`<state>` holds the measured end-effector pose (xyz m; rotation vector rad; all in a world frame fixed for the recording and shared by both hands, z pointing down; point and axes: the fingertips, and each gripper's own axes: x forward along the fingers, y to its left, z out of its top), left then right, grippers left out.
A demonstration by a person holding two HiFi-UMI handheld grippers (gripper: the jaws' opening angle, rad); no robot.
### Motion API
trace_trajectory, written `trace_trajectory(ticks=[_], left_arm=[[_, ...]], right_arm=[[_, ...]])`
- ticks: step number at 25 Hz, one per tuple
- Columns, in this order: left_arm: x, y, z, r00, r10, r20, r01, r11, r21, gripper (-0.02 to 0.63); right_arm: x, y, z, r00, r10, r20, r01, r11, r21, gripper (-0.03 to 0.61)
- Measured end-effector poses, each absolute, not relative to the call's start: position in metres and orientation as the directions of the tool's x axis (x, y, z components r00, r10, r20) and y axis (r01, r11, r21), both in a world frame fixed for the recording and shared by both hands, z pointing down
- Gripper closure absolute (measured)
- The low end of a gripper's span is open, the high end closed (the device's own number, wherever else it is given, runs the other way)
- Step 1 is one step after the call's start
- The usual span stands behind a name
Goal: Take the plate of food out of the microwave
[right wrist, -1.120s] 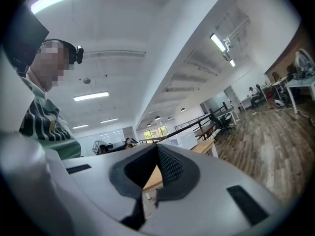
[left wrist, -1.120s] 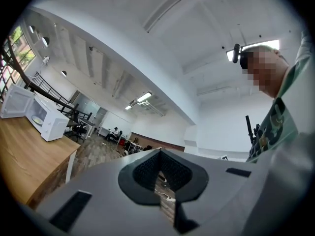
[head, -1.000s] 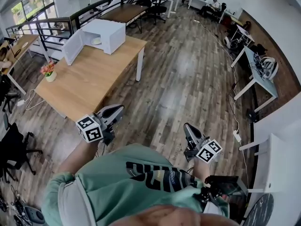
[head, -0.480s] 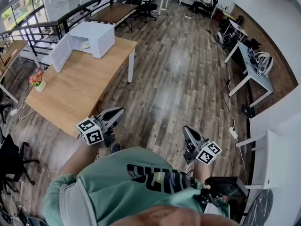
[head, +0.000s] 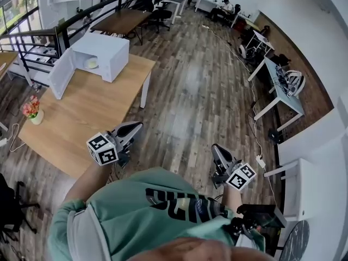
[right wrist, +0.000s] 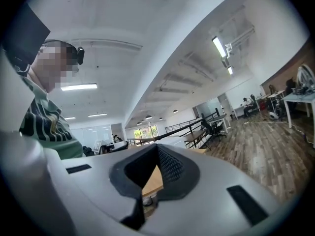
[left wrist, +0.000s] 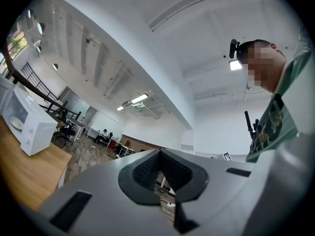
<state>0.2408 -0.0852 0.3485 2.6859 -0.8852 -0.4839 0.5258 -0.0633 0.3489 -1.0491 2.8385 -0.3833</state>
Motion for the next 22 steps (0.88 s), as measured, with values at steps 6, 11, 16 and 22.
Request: trace_trajectory(ticks=[6, 11, 16, 22], left_arm=[[0.169, -0.127, 0.351, 0.721, -0.653, -0.232, -0.559, -0.745, 0.363, 0.62], [0.133, -0.153, 0.36, 0.692, -0.685, -0.226, -0.585, -0.716, 0.38, 0.62], [0.114, -0.172, 0.373, 0.641, -0.742, -0.198, -0.636, -0.657, 0.404, 0.62], [0.129, -0.2, 0.372, 0.549, -0.818, -0.171, -0.721, -0.567, 0.399, 0.62]], right_arm=[[0.454, -0.118, 0.345, -0.795, -0.607, 0.019, -0.591, 0.767, -0.251, 0.572], [0.413, -0.157, 0.347, -0.826, -0.562, 0.029, -0.55, 0.794, -0.259, 0.572], [0.396, -0.197, 0.36, -0.862, -0.506, 0.045, -0.496, 0.82, -0.286, 0.572], [0.404, -0.257, 0.371, -0.918, -0.397, 0.011, -0.38, 0.869, -0.317, 0.572]])
